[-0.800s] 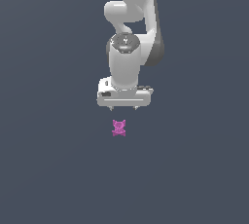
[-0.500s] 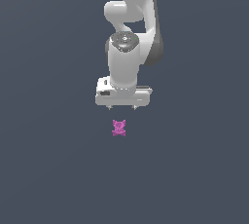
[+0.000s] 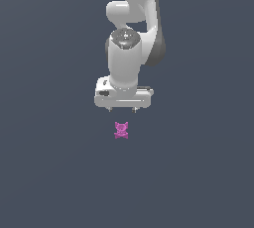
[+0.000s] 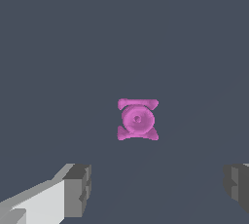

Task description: Pick up the object and move it to a goal position.

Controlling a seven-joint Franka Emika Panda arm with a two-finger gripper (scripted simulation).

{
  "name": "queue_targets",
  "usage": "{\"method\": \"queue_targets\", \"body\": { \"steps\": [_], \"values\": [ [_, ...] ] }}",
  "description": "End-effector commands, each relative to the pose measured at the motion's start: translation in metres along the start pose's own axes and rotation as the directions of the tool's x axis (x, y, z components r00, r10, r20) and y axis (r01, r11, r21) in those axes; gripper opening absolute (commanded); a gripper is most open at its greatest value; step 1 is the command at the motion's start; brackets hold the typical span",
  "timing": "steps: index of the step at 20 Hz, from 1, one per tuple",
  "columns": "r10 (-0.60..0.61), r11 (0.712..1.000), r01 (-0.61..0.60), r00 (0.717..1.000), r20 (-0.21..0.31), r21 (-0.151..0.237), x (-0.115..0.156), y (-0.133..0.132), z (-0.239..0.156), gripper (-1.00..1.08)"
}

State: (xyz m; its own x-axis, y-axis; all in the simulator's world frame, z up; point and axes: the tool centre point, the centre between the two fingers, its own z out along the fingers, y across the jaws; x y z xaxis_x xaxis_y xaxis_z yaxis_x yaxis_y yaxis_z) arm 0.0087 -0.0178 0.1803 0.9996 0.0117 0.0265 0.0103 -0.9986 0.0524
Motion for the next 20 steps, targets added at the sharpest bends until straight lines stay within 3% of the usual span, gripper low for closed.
{"method": "queue_targets", "body": {
  "steps": [1,13,20],
  "values": [
    [0.001,1.0,-0.001,1.0,0.003,0.003,0.001,0.0,0.006,1.0],
    [0.011,0.999,-0.012,1.0,0.022,0.041,0.014,0.002,0.072,1.0],
    [0.015,0.999,-0.017,1.0,0.027,0.052,0.016,0.002,0.09,1.0]
  ]
}}
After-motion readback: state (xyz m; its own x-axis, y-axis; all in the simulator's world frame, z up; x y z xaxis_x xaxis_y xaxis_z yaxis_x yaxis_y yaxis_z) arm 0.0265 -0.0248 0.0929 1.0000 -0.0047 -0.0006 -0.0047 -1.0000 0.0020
